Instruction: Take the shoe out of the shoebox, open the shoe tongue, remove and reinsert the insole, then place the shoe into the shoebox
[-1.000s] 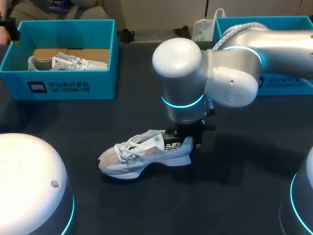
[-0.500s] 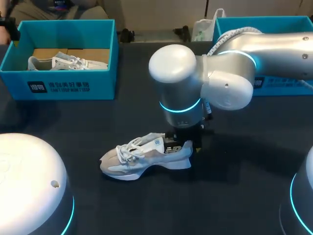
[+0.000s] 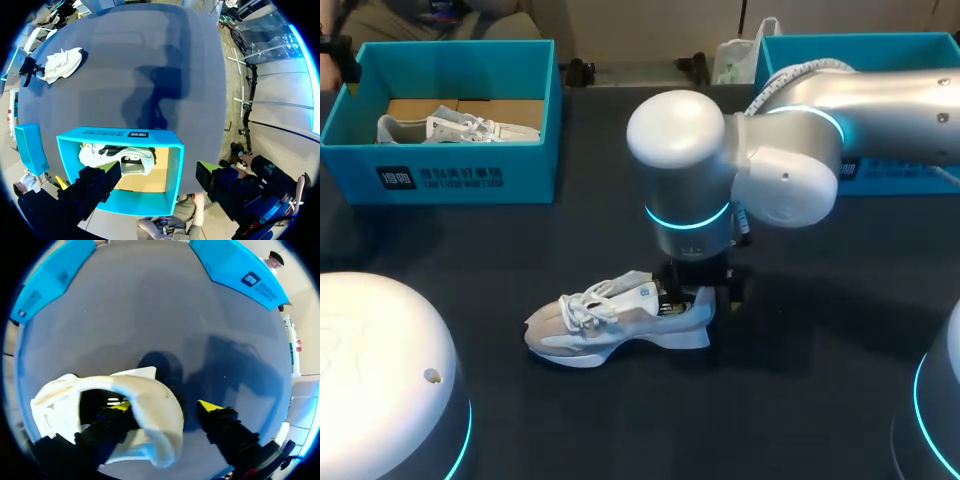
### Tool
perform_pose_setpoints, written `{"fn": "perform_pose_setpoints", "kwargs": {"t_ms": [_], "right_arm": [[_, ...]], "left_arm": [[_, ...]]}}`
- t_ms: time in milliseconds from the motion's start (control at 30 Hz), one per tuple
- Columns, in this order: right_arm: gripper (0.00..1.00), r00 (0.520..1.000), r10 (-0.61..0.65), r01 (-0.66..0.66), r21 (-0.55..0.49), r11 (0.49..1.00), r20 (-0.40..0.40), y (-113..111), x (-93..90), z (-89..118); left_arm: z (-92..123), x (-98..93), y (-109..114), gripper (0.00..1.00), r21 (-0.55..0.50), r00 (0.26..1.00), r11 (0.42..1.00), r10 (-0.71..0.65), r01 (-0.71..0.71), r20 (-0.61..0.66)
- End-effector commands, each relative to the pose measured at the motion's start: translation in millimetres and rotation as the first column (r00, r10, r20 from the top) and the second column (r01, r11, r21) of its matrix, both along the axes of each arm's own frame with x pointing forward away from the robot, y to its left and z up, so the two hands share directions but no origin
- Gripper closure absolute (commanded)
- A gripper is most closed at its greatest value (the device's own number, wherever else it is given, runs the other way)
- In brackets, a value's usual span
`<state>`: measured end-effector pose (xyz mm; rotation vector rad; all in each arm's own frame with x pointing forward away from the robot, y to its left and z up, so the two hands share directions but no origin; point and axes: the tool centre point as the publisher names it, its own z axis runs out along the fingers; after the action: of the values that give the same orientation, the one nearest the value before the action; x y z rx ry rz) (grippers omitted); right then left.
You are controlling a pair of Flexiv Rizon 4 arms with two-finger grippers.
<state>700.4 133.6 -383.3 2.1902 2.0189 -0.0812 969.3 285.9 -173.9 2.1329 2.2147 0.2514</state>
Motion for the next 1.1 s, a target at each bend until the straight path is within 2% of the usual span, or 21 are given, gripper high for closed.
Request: {"fn": "perform_pose_setpoints", "kwargs": {"t_ms": [33, 167, 367, 467, 533, 567, 900, 1000, 1100], "right_arm": [[0.00, 1.000, 0.008, -0.009, 0.044, 0.999, 0.004, -12.8, -3.6, 22.6], [0.00, 0.999, 0.030, -0.029, 0.094, 0.995, -0.010, -19.8, -2.7, 41.7], [0.00, 0.995, 0.096, -0.096, 0.230, 0.968, 0.011, -35.3, -2.9, 74.3], [0.00, 0.987, 0.155, -0.159, 0.343, 0.926, 0.039, -44.5, -5.0, 88.8], [0.00, 0.969, 0.240, -0.239, 0.465, 0.852, 0.059, -51.2, -7.5, 98.8], [0.00, 0.970, 0.243, -0.222, 0.473, 0.853, 0.016, -55.5, -8.9, 103.3], [0.00, 0.970, 0.243, -0.222, 0.473, 0.853, 0.016, -55.5, -8.9, 103.3], [0.00, 0.938, 0.305, -0.344, 0.559, 0.754, 0.166, -72.7, -11.8, 104.2], [0.00, 0.859, 0.417, -0.509, 0.571, 0.644, 0.296, -87.8, -13.7, 108.9]], "left_arm": [[-0.3, -1.5, -0.1, 0.00, 0.002, 1.000, 1.000, 0.000, 0.000, 0.003], [-0.3, -1.5, -0.1, 0.00, 0.002, 1.000, 1.000, 0.000, 0.000, 0.003], [-0.3, -1.5, -0.1, 0.00, 0.002, 1.000, 1.000, 0.000, 0.000, 0.003], [-0.3, -1.5, -0.1, 0.00, 0.002, 1.000, 1.000, 0.000, 0.000, 0.003], [-0.3, -1.5, -0.1, 0.00, 0.002, 1.000, 1.000, 0.000, 0.000, 0.003], [-0.3, -1.5, -0.1, 0.00, 0.002, 1.000, 1.000, 0.000, 0.000, 0.003], [-0.3, -1.5, -0.1, 0.00, 0.002, 1.000, 1.000, 0.000, 0.000, 0.003], [-0.3, -1.5, -0.1, 0.00, 0.002, 1.000, 1.000, 0.000, 0.000, 0.003], [-0.3, -1.5, -0.1, 0.00, 0.002, 1.000, 1.000, 0.000, 0.000, 0.003]]}}
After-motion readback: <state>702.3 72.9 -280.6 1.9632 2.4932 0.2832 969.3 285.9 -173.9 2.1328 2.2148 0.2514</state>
